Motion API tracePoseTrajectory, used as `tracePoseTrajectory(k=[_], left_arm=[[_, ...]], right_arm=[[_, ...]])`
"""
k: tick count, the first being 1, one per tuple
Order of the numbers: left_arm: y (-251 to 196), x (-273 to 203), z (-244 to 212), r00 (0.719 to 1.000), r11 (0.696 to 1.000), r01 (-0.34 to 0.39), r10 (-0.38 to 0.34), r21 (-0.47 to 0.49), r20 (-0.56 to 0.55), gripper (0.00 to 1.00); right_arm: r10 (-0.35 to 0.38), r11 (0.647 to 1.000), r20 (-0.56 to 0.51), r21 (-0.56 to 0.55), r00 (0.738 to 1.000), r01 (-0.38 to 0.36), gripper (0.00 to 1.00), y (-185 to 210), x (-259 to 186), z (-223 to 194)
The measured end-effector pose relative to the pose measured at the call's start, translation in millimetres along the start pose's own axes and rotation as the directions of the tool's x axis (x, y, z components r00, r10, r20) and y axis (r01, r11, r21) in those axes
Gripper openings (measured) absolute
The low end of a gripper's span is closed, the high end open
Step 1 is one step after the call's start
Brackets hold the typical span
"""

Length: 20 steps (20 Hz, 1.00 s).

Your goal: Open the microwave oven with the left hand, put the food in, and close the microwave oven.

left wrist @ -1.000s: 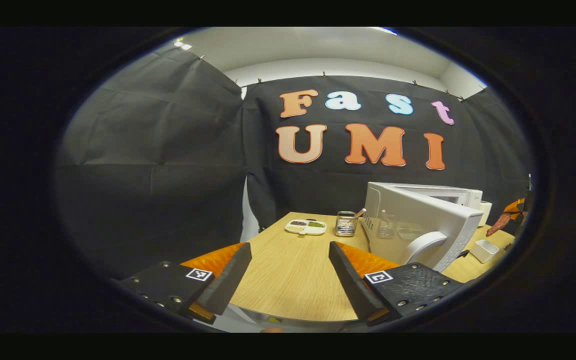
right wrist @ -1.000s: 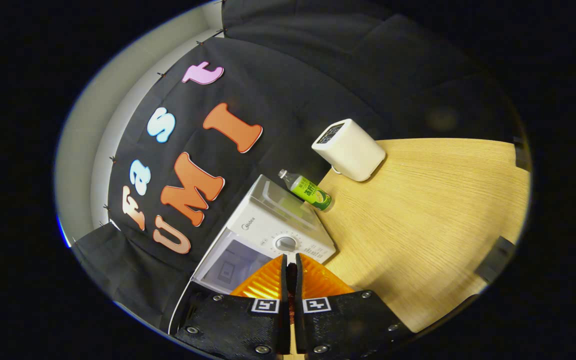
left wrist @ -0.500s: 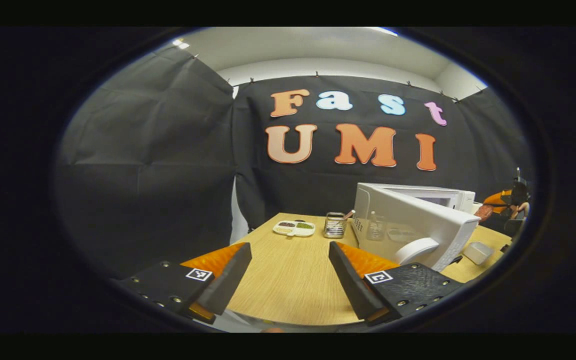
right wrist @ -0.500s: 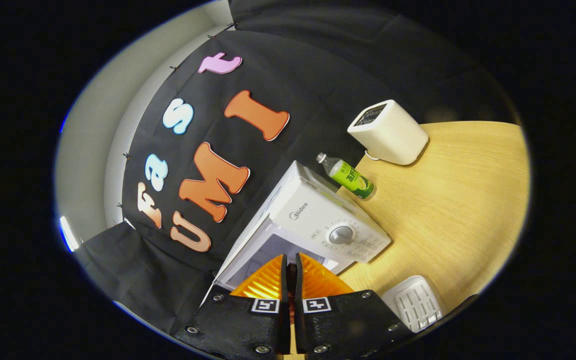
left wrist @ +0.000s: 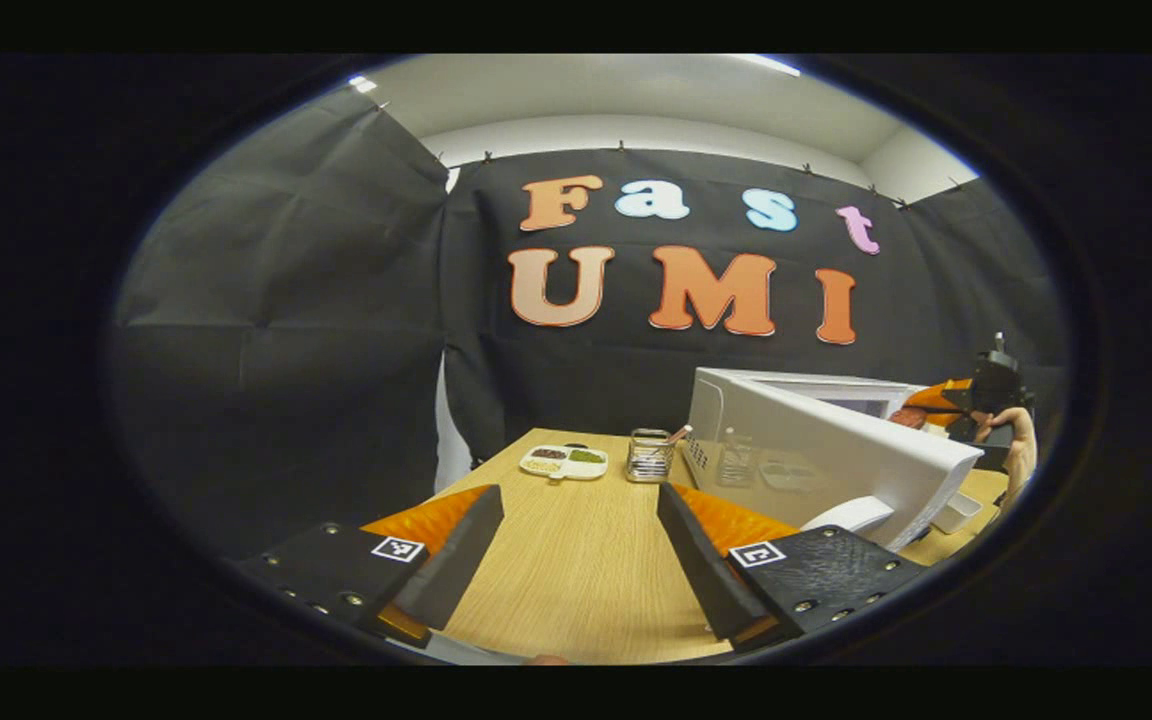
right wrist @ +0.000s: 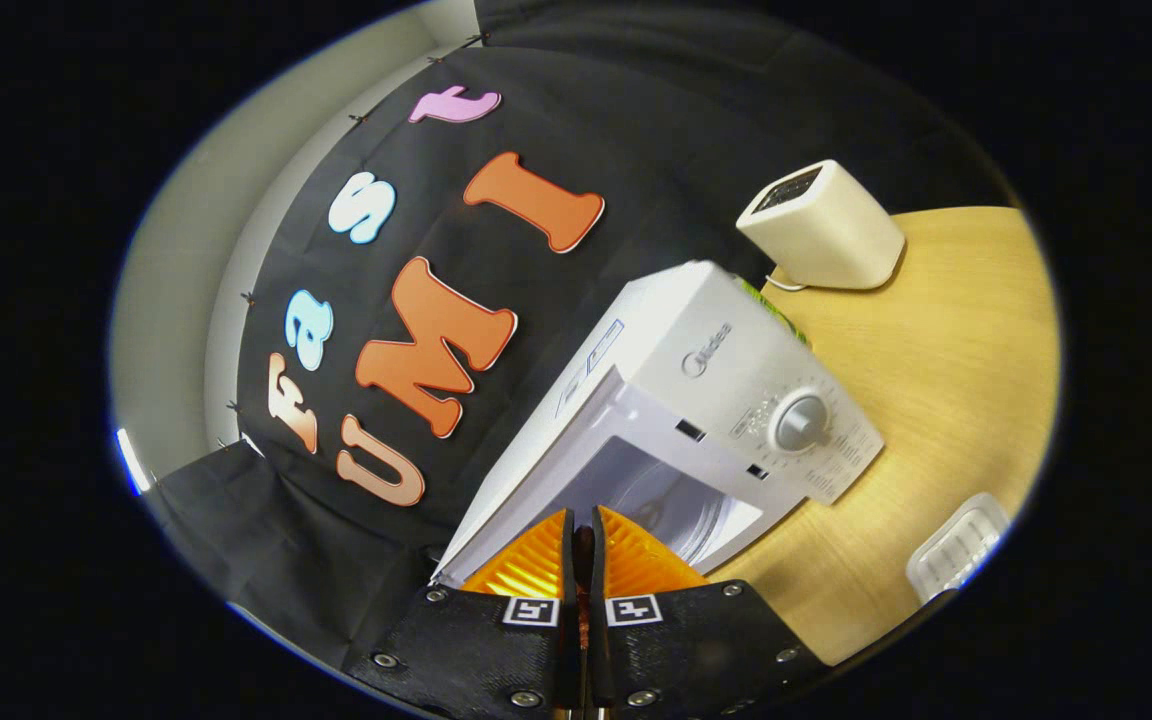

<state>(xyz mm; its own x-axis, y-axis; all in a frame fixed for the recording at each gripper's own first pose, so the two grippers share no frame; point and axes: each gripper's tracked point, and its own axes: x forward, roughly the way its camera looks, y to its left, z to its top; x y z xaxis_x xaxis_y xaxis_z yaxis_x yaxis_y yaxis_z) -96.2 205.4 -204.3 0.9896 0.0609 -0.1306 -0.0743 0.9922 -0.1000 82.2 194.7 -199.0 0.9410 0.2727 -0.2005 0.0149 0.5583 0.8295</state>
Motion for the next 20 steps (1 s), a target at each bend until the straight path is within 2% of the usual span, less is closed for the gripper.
tracePoseTrajectory(k=[4,5,6,9,15,18,20], left_arm=[[5.4,7.6,-3.8,1.000,1.000,0.006,-0.006,-0.012,-0.004,0.94],[8.1,9.8,-5.1,1.000,1.000,0.004,-0.004,-0.012,-0.007,0.94],[12.2,11.6,-7.2,1.000,1.000,-0.001,0.001,-0.010,-0.010,0.94],[22.0,15.4,-10.0,1.000,1.000,-0.012,0.011,-0.010,-0.013,0.94],[40.2,20.1,-10.8,0.999,0.999,-0.034,0.034,-0.018,-0.007,0.94],[39.3,19.2,-6.9,1.000,0.999,-0.030,0.030,-0.020,0.005,0.94],[38.6,17.4,-6.6,1.000,1.000,-0.027,0.027,-0.015,0.003,0.93]], right_arm=[[-0.032,0.999,0.004,-0.036,0.999,0.032,0.03,4.3,37.6,-28.5],[-0.040,0.998,0.015,-0.047,0.999,0.041,0.00,3.5,46.9,-32.5],[-0.055,0.997,0.023,-0.056,0.998,0.056,0.03,1.0,53.7,-37.7],[-0.067,0.994,0.081,-0.084,0.994,0.074,0.03,1.2,72.9,-40.3],[-0.131,0.976,0.156,-0.152,0.979,0.154,0.02,-15.8,107.1,-42.2],[-0.158,0.963,0.180,-0.191,0.971,0.192,0.08,-21.6,116.4,-37.5],[-0.201,0.937,0.201,-0.245,0.959,0.248,0.13,-32.2,120.5,-32.4]])
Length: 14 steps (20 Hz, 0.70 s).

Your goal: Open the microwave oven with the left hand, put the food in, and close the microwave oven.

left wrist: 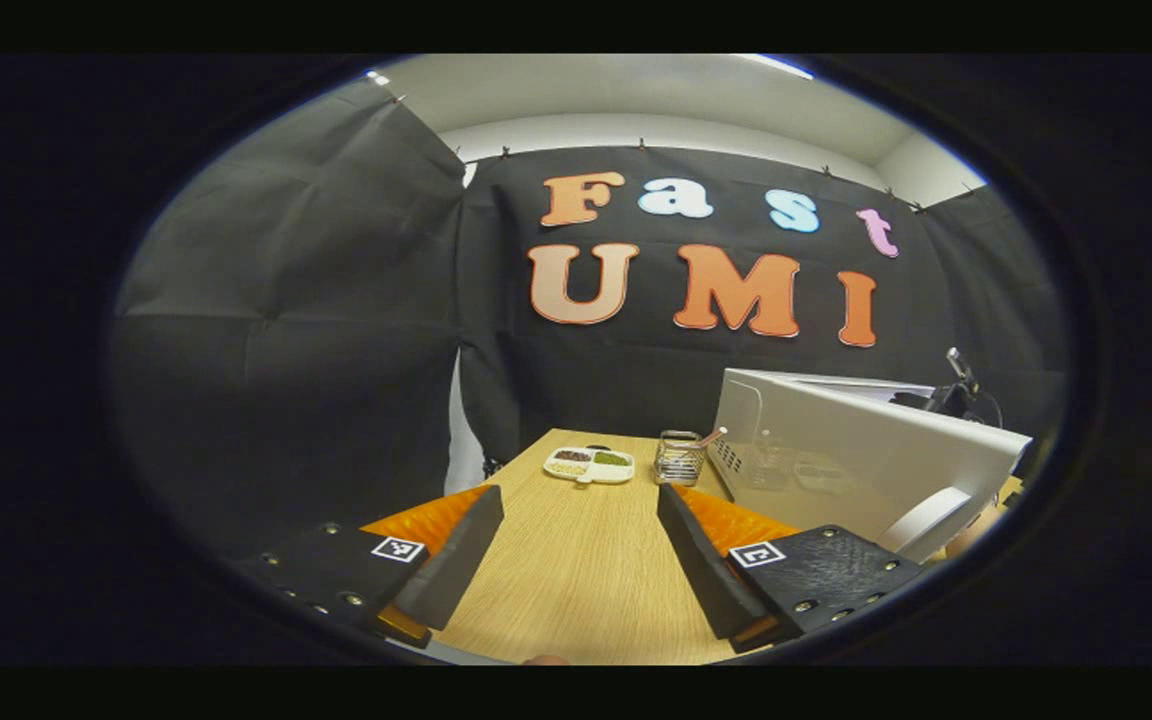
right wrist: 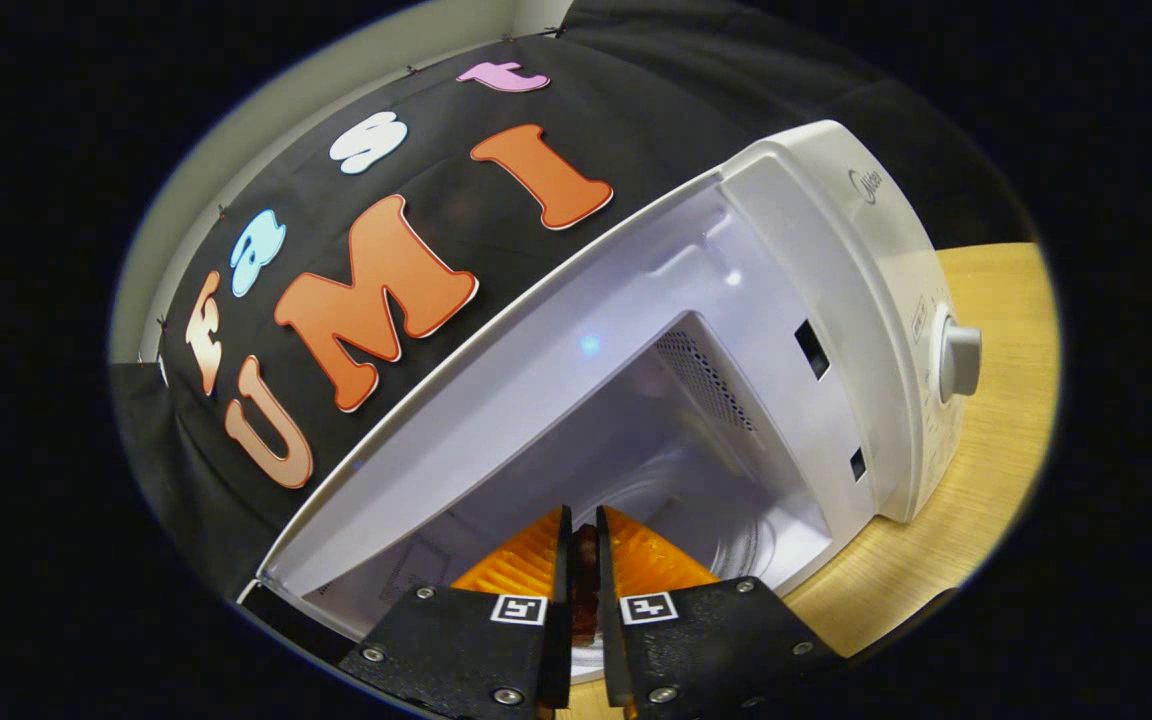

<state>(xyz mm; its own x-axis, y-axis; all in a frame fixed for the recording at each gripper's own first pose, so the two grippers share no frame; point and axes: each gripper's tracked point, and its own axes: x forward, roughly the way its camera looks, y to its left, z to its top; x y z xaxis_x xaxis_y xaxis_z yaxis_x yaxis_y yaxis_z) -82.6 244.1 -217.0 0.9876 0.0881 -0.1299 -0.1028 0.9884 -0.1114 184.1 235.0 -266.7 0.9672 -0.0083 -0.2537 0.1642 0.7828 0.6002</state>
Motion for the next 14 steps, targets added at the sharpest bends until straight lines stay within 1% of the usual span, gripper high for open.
tracePoseTrajectory(k=[1,3,4,5,6,7,8,10,14], left_arm=[[-0.4,-1.8,2.9,1.000,1.000,-0.001,0.001,0.002,0.004,0.94],[-0.8,-4.6,6.3,1.000,1.000,-0.006,0.005,0.009,0.011,0.93],[-0.8,-6.7,6.9,1.000,1.000,-0.008,0.007,0.011,0.012,0.93],[-1.2,-8.1,8.1,1.000,1.000,-0.009,0.008,0.011,0.013,0.93],[-2.4,-9.3,9.4,1.000,1.000,-0.009,0.009,0.011,0.015,0.93],[-3.2,-11.8,11.4,1.000,1.000,-0.010,0.010,0.012,0.018,0.94],[-3.7,-14.4,14.0,1.000,1.000,-0.013,0.013,0.015,0.023,0.93],[-5.6,-20.8,21.1,0.999,1.000,-0.017,0.016,0.021,0.037,0.93],[-11.7,-32.9,30.4,0.998,0.999,-0.022,0.020,0.033,0.057,0.93]], right_arm=[[-0.027,0.999,0.006,-0.041,1.000,0.027,0.14,-6.7,1.4,1.1],[-0.036,0.996,0.017,-0.084,0.999,0.038,0.26,-12.2,-1.8,5.4],[-0.033,0.993,0.032,-0.109,0.999,0.037,0.45,-11.8,-2.4,10.5],[-0.038,0.988,0.050,-0.148,0.998,0.045,0.53,-13.3,-4.5,15.4],[-0.043,0.980,0.061,-0.190,0.997,0.054,0.71,-15.2,-7.7,19.3],[-0.045,0.973,0.066,-0.223,0.997,0.059,0.77,-17.6,-11.3,22.1],[-0.036,0.968,0.059,-0.245,0.998,0.050,0.88,-16.3,-14.2,21.5],[-0.035,0.957,0.037,-0.286,0.999,0.044,0.95,-21.2,-25.3,20.7],[-0.001,0.925,-0.009,-0.380,1.000,-0.002,0.95,-21.7,-55.1,20.3]])
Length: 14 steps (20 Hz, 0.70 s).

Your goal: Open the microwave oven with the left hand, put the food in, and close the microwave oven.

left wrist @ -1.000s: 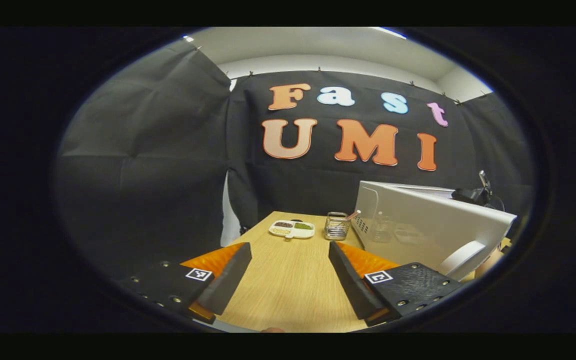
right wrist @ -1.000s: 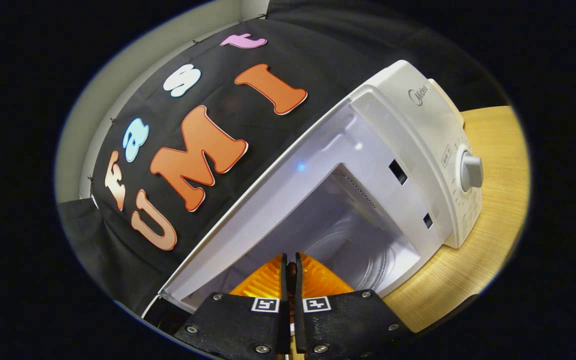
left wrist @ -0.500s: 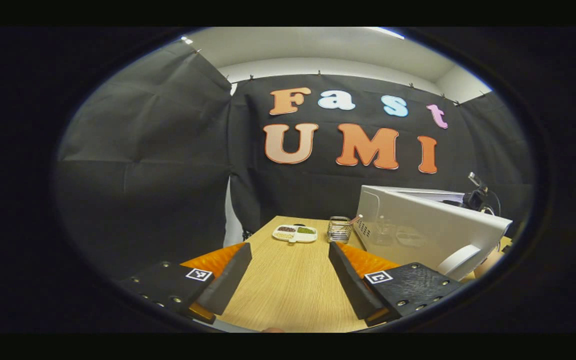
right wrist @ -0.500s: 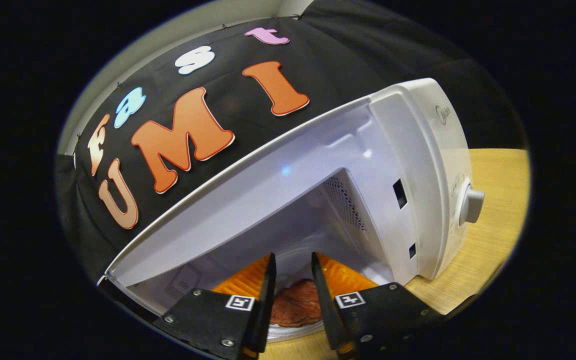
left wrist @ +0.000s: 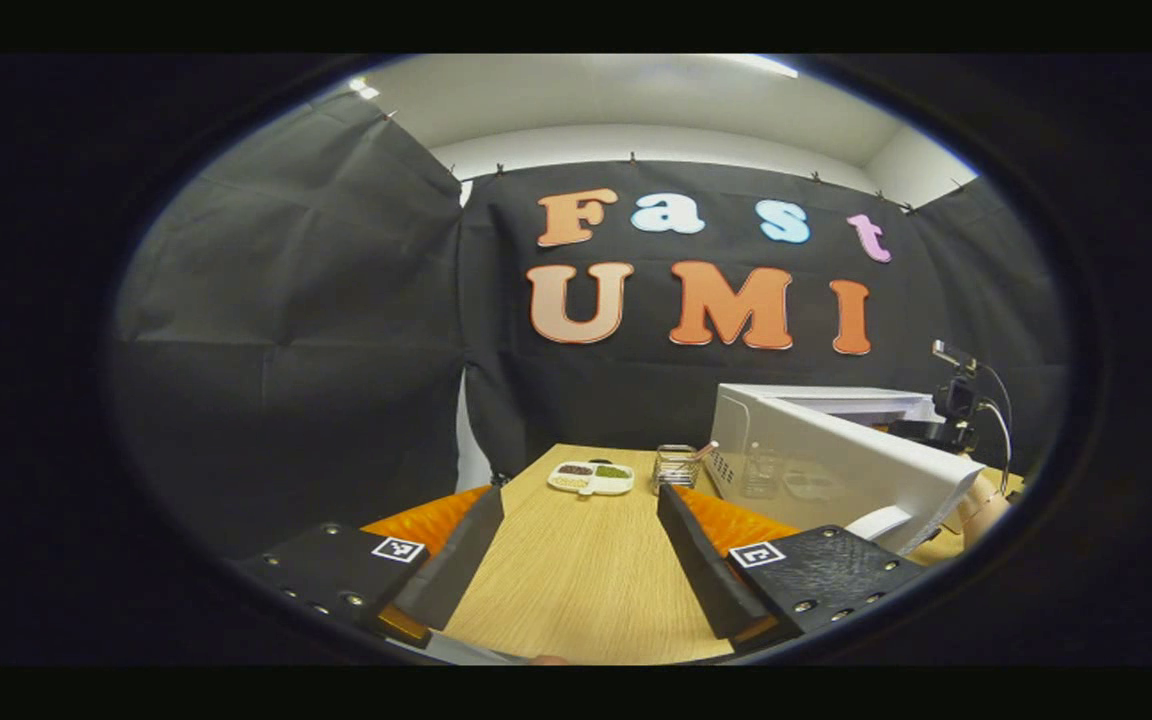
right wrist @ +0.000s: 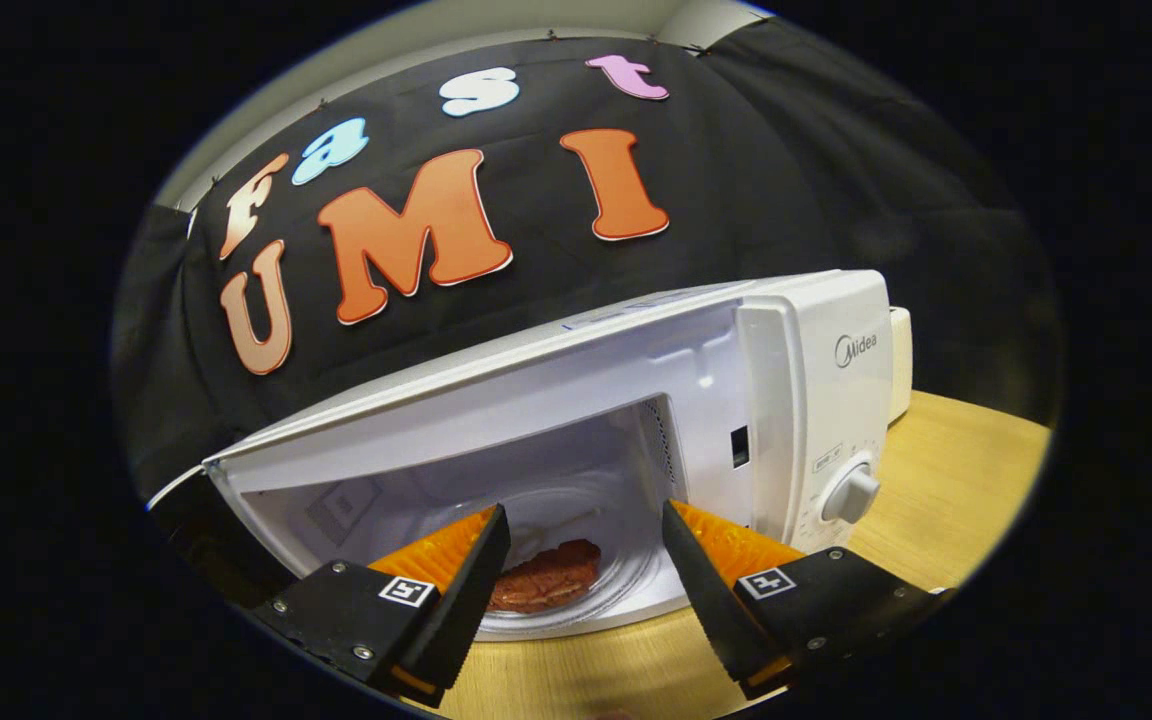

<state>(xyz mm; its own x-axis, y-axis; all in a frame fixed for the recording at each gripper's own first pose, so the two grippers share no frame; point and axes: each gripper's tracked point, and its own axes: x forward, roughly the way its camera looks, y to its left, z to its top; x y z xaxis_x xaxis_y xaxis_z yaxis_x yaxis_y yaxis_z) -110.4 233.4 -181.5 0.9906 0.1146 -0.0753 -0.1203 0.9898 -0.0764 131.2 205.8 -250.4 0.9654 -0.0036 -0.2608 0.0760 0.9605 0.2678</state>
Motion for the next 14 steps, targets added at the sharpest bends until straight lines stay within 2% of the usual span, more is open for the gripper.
tracePoseTrajectory(k=[4,8,12,14], left_arm=[[-10.1,-12.4,7.2,1.000,1.000,0.007,-0.007,0.005,0.015,0.93],[-19.1,-18.8,7.6,1.000,1.000,0.015,-0.015,0.001,0.017,0.94],[-23.5,-22.4,4.1,1.000,1.000,0.017,-0.017,-0.006,0.009,0.93],[-22.3,-20.5,-0.6,1.000,1.000,0.011,-0.011,-0.001,0.002,0.93]], right_arm=[[0.078,0.993,0.007,-0.085,0.997,-0.077,0.95,1.2,-40.7,14.9],[0.143,0.975,-0.014,-0.169,0.990,-0.143,0.95,-14.5,-80.3,28.4],[0.170,0.971,-0.011,-0.170,0.985,-0.169,0.95,-43.6,-117.5,56.8],[0.163,0.971,0.006,-0.179,0.987,-0.160,0.95,-62.2,-132.3,76.8]])
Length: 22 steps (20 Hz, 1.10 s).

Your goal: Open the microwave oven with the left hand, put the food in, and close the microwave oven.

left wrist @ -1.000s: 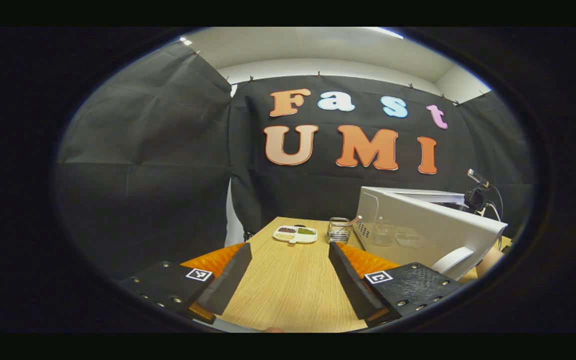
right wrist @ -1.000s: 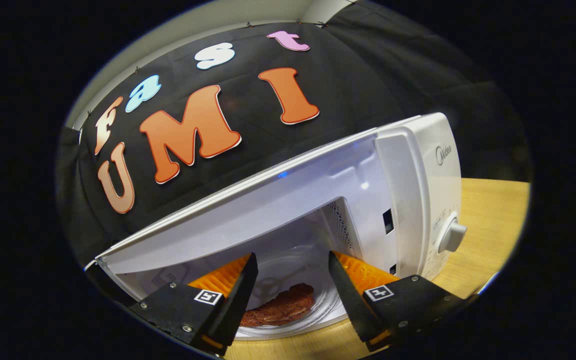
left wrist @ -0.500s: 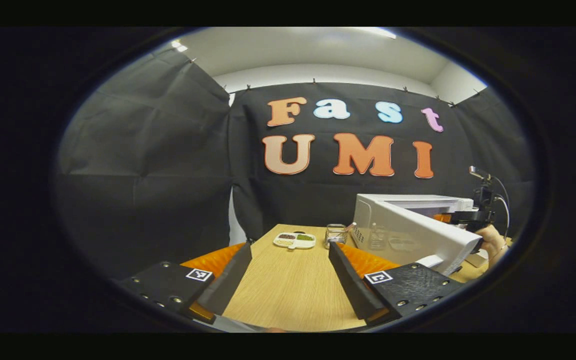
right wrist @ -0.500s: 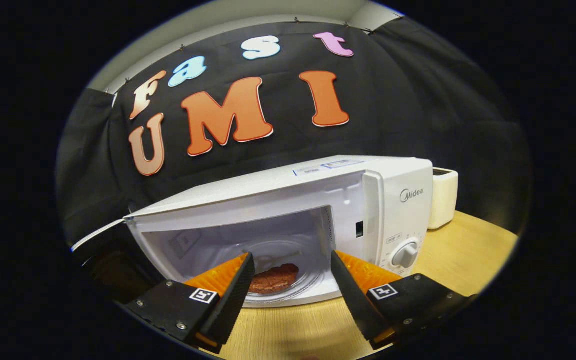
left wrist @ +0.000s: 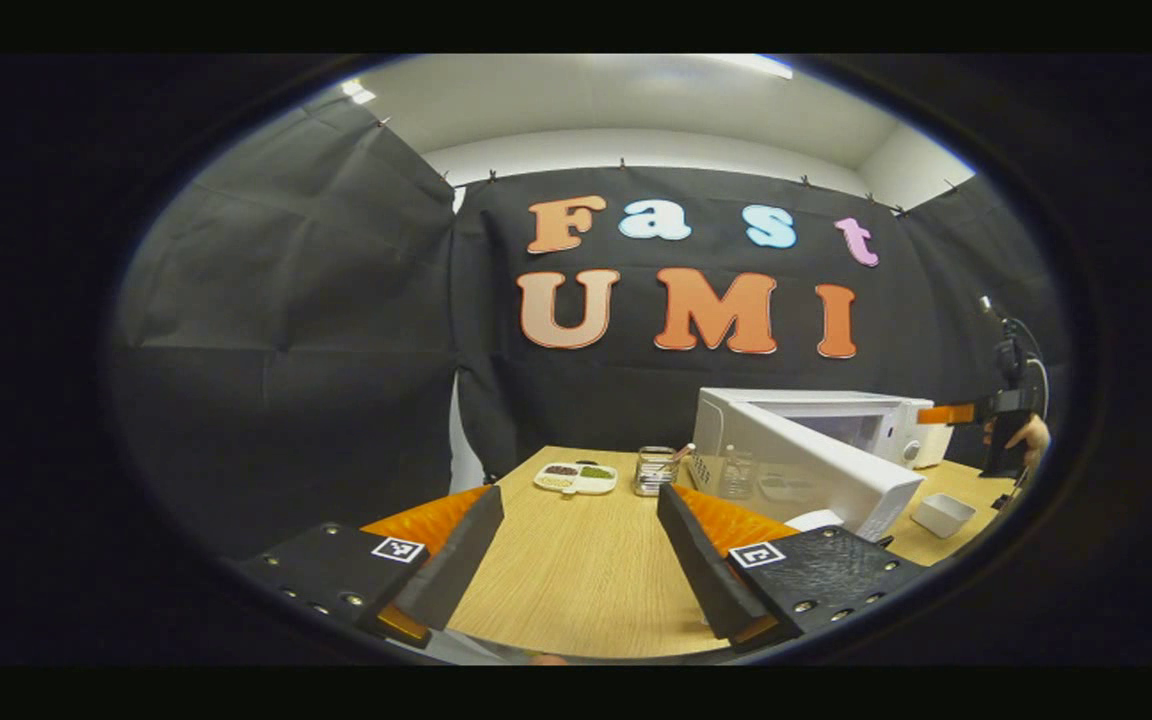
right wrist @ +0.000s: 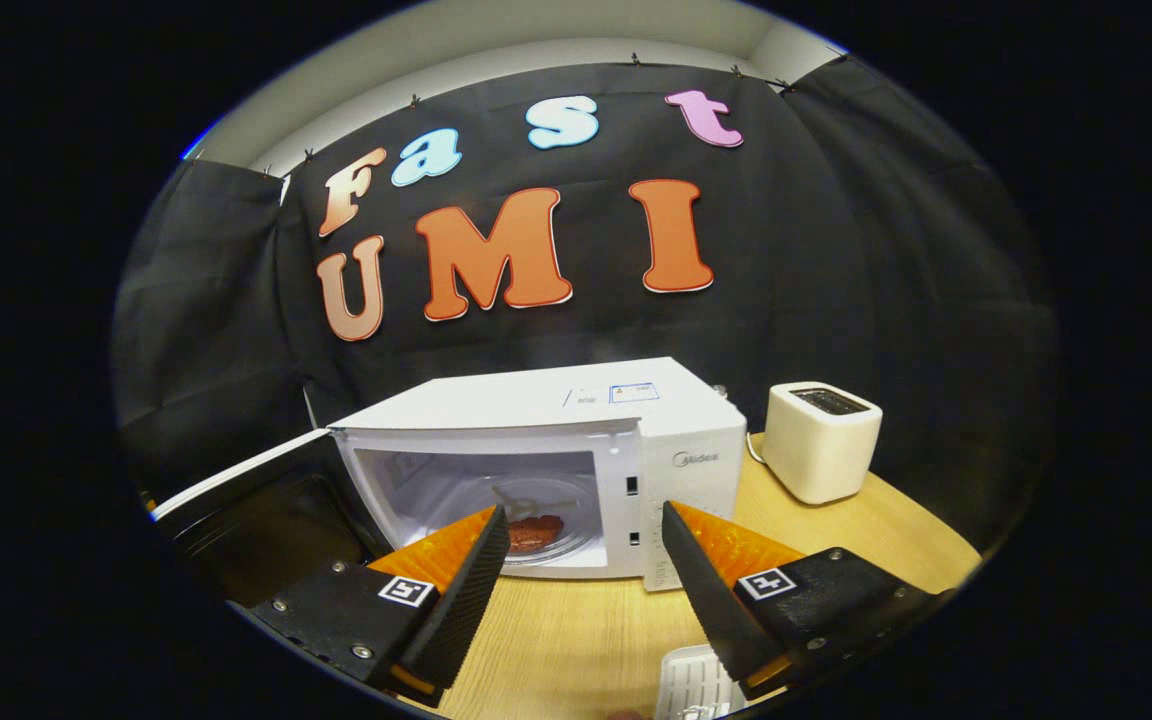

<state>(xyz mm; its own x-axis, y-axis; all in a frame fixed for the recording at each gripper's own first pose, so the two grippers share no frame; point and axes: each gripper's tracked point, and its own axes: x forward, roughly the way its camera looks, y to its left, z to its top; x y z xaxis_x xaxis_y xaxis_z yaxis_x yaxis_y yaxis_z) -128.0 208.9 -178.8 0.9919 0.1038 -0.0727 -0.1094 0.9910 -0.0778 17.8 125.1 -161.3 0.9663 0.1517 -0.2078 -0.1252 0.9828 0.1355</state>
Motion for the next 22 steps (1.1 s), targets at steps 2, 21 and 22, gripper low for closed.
tracePoseTrajectory(k=[2,21,22], left_arm=[[-4.4,2.0,-2.5,1.000,1.000,0.008,-0.008,-0.012,-0.006,0.94],[-70.3,30.3,-47.4,0.984,0.990,0.128,-0.133,-0.053,-0.120,0.02],[-73.9,28.8,-45.8,0.983,0.990,0.136,-0.140,-0.042,-0.119,0.02]], right_arm=[[-0.016,1.000,0.017,-0.023,1.000,0.017,0.95,-20.0,-16.1,15.8],[-0.083,0.995,0.142,-0.036,0.986,0.089,0.95,-94.8,-92.2,77.8],[-0.083,0.996,0.141,-0.032,0.986,0.088,0.95,-94.8,-93.9,77.6]])
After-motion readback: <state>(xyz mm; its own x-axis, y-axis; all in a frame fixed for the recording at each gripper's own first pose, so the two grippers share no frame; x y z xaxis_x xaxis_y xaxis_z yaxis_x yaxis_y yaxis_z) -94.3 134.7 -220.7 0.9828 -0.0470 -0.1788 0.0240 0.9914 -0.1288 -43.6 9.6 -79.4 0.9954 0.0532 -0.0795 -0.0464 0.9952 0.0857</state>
